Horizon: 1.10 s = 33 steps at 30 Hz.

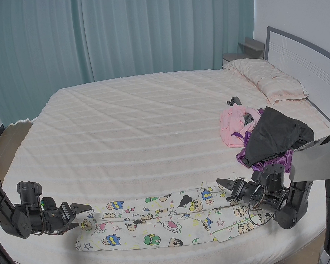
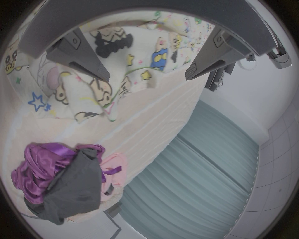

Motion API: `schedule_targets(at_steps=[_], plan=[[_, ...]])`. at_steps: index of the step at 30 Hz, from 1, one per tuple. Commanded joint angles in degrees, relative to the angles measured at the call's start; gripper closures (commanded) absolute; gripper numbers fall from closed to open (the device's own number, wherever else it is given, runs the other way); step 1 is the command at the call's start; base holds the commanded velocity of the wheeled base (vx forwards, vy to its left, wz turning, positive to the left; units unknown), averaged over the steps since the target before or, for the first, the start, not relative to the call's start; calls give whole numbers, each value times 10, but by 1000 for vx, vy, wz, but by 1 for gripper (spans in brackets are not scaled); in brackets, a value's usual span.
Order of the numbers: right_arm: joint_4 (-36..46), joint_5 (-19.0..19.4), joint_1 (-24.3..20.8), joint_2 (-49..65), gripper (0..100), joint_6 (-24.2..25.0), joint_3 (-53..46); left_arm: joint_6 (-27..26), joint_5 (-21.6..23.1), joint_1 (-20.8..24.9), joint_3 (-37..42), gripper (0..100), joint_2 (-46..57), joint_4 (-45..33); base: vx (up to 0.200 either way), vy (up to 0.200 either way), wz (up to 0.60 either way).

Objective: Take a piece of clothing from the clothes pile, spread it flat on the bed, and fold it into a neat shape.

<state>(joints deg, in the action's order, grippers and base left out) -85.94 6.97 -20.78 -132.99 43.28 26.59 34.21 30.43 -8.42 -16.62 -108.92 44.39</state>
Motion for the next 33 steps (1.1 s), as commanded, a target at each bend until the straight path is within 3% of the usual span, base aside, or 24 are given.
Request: schedule_targets(at_steps=[1,5,14,18,22,23,27,31,33], plan=[[-2,-3,27,-64,0,2,17,2,11,-1,0,0,1,1,0,0,0],[-2,-8,39,-61,0,2,5,2,12,-1,1,0,2,1,0,0,0],[21,-30,10,41,0,-3,-8,5,5,-4,-5,0,4,1,0,0,0],[27,-46,20,74,0,-1,-41,49,0,-12,-23,0,20,0,0,0,0],[21,-42,27,64,0,4,-54,81,-45,-5,-42,0,27,-4,0,0,0],[16,-47,30,46,0,10,-51,90,-92,8,-50,0,26,-5,0,0,0],[-13,-49,35,37,0,11,-55,91,-131,32,-49,0,18,-19,0,0,0],[-17,-49,35,33,0,11,-55,74,-124,39,-37,0,7,-24,0,0,0],[-16,-48,35,32,0,11,-54,33,-110,36,-25,0,0,-22,0,0,0]])
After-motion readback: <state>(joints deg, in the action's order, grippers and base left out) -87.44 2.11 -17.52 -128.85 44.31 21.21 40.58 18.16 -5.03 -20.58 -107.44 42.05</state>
